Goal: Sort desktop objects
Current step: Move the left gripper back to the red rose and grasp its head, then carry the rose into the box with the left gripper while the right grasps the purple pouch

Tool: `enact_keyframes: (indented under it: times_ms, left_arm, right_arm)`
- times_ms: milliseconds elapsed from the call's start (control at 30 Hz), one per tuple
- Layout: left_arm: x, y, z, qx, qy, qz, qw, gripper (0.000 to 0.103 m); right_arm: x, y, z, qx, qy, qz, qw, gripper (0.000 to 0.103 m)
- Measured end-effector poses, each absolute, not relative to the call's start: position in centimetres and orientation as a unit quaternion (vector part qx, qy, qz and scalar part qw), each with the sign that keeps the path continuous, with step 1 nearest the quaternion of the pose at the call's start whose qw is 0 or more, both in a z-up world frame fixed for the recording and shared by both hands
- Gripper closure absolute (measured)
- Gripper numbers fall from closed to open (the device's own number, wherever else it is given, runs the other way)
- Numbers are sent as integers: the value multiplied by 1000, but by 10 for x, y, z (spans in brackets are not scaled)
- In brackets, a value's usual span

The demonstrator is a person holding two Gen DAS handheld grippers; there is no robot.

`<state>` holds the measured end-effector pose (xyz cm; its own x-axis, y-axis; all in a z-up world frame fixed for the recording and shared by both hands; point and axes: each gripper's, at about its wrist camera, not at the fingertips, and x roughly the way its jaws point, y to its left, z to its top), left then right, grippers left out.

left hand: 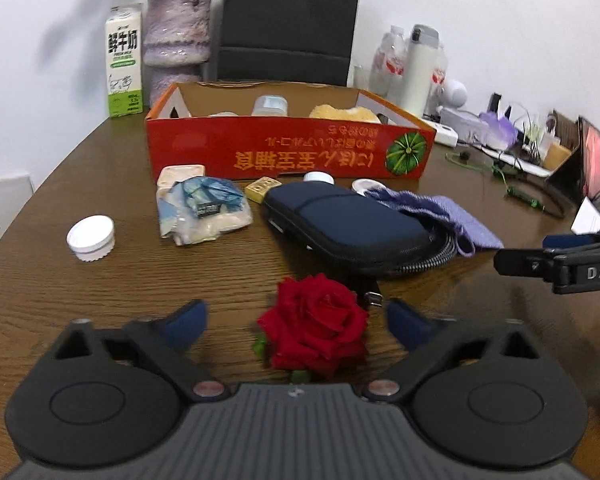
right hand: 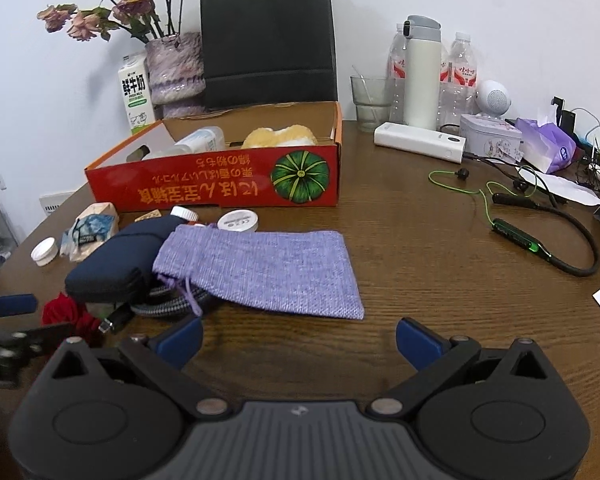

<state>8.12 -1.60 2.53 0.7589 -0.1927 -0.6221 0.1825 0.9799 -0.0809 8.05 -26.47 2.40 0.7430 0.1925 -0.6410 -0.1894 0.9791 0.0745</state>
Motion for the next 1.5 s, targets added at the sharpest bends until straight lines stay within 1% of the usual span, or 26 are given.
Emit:
enact_keyframes:
  times_ms: [33,67,100,133,233,433,533,667,733,767,800,833,867,900,933,967,1000,1067,1267,1500]
  left_arm:
    - [83,-18,23,-3,337,-98,936,42]
    - [84,-18,22,-1,342,-100,934,52]
    - [84,-19,22,4,339,-96,936,57]
    - [85,-17,22,2,340,-96,936,59]
    - [86,-13,25,-11,334,-93,938,60]
    - [91,-12,27,-11,335,-91,938,60]
    - [96,-11,25,-14,337,-88,937,60]
    - [103,-7,22,-18,341,-82,936,59]
    - [106,-5,22,-21,339,-77,937,58]
    - [107,-5,21,-22,338,-75,938,58]
    - [108,-4,21,-24,337,-74,938,58]
    - [108,-3,21,-26,337,-74,938,58]
    - [107,-3,21,-27,336,-73,939,59]
    - [107,-2,21,-28,334,-73,939,59]
    - [106,-1,21,-29,333,-73,940,60]
    - [105,0,21,-29,333,-73,940,61]
    - [105,2,21,-31,332,-73,940,61]
    - [103,4,22,-34,328,-74,941,62]
    - [85,5,44,-32,275,-78,958,63]
    - [87,10,72,-42,241,-79,966,63]
  right_arm:
    - [79,-264,23,-2,342,100,934,0]
    - [79,-264,22,-6,343,98,934,0]
    - [79,-264,20,-8,344,96,934,0]
    - [79,-264,18,-10,344,95,934,0]
    - [83,-260,13,-22,345,92,934,0]
    - [91,-239,7,-111,315,87,939,0]
    - [101,-233,1,-134,307,81,939,0]
    - [109,-224,0,-181,279,88,939,3]
    - [113,-218,-2,-207,269,90,936,12]
    - [115,-215,-3,-212,264,95,936,24]
    - [117,-214,-3,-211,265,101,935,39]
    - [119,-213,-2,-209,269,107,934,47]
    - [120,-212,-2,-206,274,109,933,66]
    - [121,-212,-2,-203,281,110,932,78]
    - [120,-213,-2,-199,284,114,931,82]
    - [119,-214,-1,-194,286,116,931,94]
    - [117,-217,0,-186,283,118,934,98]
    - [112,-219,3,-183,269,111,939,101]
    - [96,-222,25,-185,210,94,955,102]
    - [95,-215,63,-193,148,75,967,102]
